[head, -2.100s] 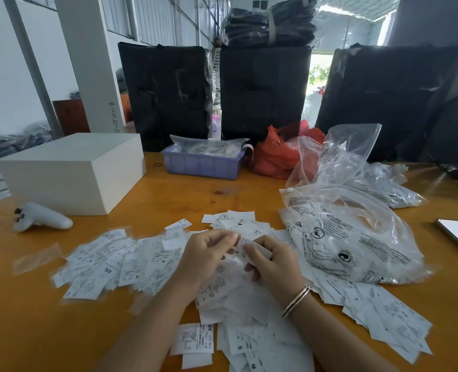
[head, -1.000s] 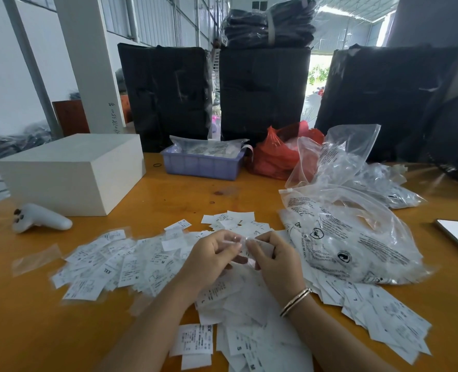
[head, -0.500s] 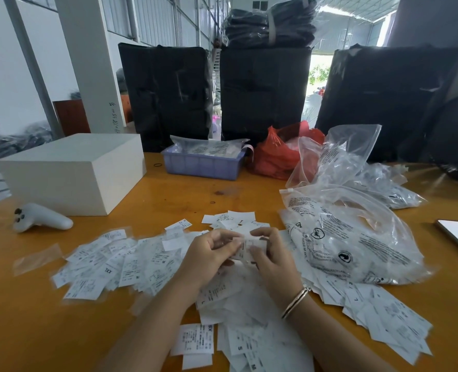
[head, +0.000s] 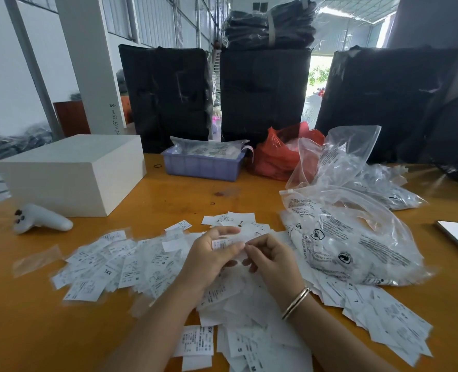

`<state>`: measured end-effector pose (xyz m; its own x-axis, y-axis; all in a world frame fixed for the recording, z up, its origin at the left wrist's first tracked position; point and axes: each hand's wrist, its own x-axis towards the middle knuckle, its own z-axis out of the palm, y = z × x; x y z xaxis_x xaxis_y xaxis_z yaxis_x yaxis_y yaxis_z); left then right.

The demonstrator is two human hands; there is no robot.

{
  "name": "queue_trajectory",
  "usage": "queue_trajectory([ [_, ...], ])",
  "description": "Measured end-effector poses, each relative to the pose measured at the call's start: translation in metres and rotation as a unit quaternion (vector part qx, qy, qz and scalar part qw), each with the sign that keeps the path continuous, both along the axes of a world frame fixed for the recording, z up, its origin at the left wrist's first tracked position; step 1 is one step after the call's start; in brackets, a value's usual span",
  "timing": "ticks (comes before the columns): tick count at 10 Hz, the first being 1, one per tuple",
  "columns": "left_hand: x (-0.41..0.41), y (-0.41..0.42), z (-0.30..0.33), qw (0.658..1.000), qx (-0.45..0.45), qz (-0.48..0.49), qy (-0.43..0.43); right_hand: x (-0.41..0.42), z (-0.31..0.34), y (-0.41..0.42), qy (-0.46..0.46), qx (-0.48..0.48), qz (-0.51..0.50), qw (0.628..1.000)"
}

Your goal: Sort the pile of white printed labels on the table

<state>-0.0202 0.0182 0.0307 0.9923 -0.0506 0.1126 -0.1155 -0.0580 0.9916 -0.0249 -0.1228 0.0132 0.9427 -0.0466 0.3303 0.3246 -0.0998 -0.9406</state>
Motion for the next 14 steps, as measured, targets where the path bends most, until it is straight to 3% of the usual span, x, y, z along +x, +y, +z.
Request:
queue_trajectory([
  [3,-0.002,0.000,0.003,0.998,0.047,0.029,0.001,-0.004,0.001,0.003,-0.046,-0.103,-0.027,0.993],
  [5,-0.002,0.007,0.004,0.998,0.034,-0.042,0.016,-0.001,0.002,0.001,0.006,-0.048,-0.069,0.996],
  [6,-0.001,0.006,0.001,0.995,0.088,-0.047,0.006,0.001,0.001,0.000,0.019,-0.072,-0.085,0.994],
  [8,0.005,0.004,-0.003,0.988,0.145,0.019,-0.041,0.004,0.002,-0.003,0.061,0.075,-0.034,0.995],
  [9,0.005,0.004,-0.005,0.986,0.155,0.006,-0.056,0.005,0.001,-0.004,0.058,0.098,-0.020,0.993],
  [11,0.009,0.007,-0.009,0.967,0.185,0.119,-0.130,0.003,-0.002,-0.003,-0.016,-0.027,-0.111,0.993],
  [13,0.012,0.017,-0.012,0.915,0.311,0.204,-0.158,0.003,-0.002,0.001,-0.056,-0.133,-0.144,0.979],
  [14,0.011,0.020,-0.010,0.852,0.432,0.242,-0.171,0.003,0.003,-0.002,-0.059,-0.151,-0.153,0.975],
])
